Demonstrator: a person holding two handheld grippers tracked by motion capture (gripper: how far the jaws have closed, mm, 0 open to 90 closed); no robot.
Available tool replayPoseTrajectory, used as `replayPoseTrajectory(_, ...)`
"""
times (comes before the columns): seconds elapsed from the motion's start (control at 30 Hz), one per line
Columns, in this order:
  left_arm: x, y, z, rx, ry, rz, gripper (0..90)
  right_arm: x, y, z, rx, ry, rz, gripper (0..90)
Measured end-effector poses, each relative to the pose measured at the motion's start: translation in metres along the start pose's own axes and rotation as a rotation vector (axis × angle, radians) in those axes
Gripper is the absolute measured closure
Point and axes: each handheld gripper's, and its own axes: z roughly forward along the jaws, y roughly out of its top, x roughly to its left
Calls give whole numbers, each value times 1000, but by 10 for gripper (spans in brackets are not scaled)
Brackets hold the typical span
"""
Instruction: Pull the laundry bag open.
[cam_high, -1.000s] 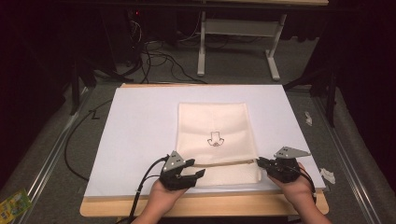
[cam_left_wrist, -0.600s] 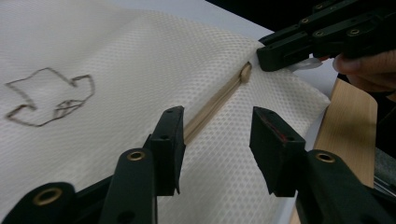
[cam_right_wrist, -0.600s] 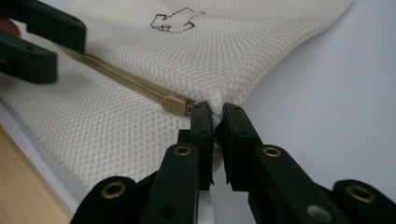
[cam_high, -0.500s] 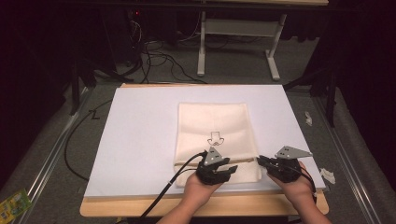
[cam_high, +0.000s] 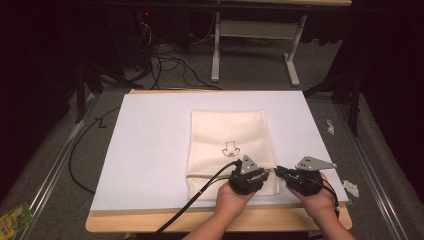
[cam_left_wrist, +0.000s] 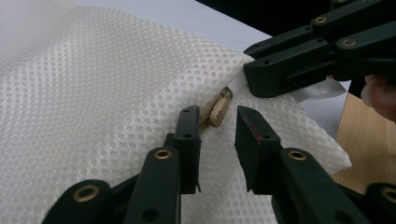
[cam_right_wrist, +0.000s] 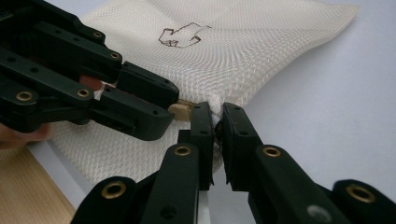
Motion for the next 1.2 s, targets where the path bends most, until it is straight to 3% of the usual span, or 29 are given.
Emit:
replayPoseTrajectory(0.13,0,1,2,-13,0,-4,762,0,0,0,-4,1,1,850)
replayPoseTrajectory(0.23,-1,2,3,-19,-24,-5,811,1,1,-1,-12,3,2,850)
replayPoseTrajectory(0.4,-5,4,3,-13,-14,24,859,2,1,0,-13,3,-3,850)
replayPoseTrajectory(0.57,-5,5,3,6,-3,46,867,2,1,0,-13,2,-6,850)
replayPoseTrajectory(0.83,0,4,1,30,-8,47,873,4,1,4,2,6,4,857)
replayPoseTrajectory(0.97,2,2,-2,28,-19,32,873,4,1,5,7,17,12,857)
replayPoseTrajectory(1.07,8,-1,-7,41,-9,5,874,4,2,5,6,-5,15,860)
replayPoseTrajectory(1.2,16,-5,-16,55,19,-1,874,-3,0,3,-2,-20,41,860)
